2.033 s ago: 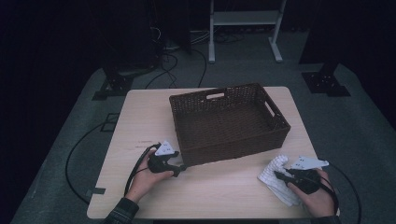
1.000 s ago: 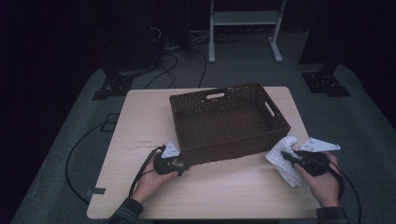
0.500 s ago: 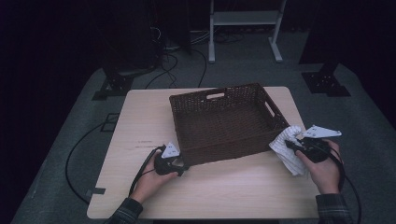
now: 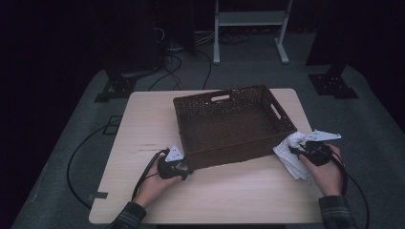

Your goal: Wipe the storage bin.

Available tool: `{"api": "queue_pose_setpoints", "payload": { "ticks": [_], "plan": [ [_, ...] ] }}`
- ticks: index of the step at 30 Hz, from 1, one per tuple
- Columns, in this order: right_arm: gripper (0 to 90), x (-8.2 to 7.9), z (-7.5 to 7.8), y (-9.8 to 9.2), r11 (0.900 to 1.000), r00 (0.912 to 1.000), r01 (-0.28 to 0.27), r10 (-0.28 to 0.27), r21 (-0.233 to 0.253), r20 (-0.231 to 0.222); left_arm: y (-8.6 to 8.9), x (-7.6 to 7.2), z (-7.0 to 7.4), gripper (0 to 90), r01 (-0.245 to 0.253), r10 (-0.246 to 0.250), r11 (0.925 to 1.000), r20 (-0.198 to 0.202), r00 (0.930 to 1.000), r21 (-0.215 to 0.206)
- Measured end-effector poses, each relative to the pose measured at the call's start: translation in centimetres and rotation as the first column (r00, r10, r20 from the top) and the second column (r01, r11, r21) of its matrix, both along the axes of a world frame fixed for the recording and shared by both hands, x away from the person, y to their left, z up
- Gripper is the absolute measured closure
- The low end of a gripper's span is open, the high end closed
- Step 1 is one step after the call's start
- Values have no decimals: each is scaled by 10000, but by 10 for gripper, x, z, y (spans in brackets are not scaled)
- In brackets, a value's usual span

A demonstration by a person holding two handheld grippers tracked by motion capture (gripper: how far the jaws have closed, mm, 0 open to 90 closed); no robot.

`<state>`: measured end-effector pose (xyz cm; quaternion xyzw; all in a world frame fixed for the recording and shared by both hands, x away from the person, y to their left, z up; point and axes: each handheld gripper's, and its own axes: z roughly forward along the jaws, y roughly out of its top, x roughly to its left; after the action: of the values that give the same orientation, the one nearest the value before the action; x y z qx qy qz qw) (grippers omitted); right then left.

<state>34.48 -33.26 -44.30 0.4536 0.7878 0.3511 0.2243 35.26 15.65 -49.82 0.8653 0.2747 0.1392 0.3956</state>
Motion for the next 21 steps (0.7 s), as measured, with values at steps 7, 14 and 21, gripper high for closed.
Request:
{"api": "queue_pose_setpoints", "payload": {
  "ticks": [7,14,21],
  "plan": [
    [759,4,-12,2,10000,9994,-32,32,6,-353,0,0,0,391,5,-5,10000,13,10000,17],
    [759,7,-24,3,9999,9974,-86,77,-134,-721,0,0,0,390,14,-14,10000,-11,10000,-6],
    [759,9,-34,6,9994,9945,-210,182,-260,-1035,0,0,0,390,10,-10,10000,-7,10000,-6]
  ]
}}
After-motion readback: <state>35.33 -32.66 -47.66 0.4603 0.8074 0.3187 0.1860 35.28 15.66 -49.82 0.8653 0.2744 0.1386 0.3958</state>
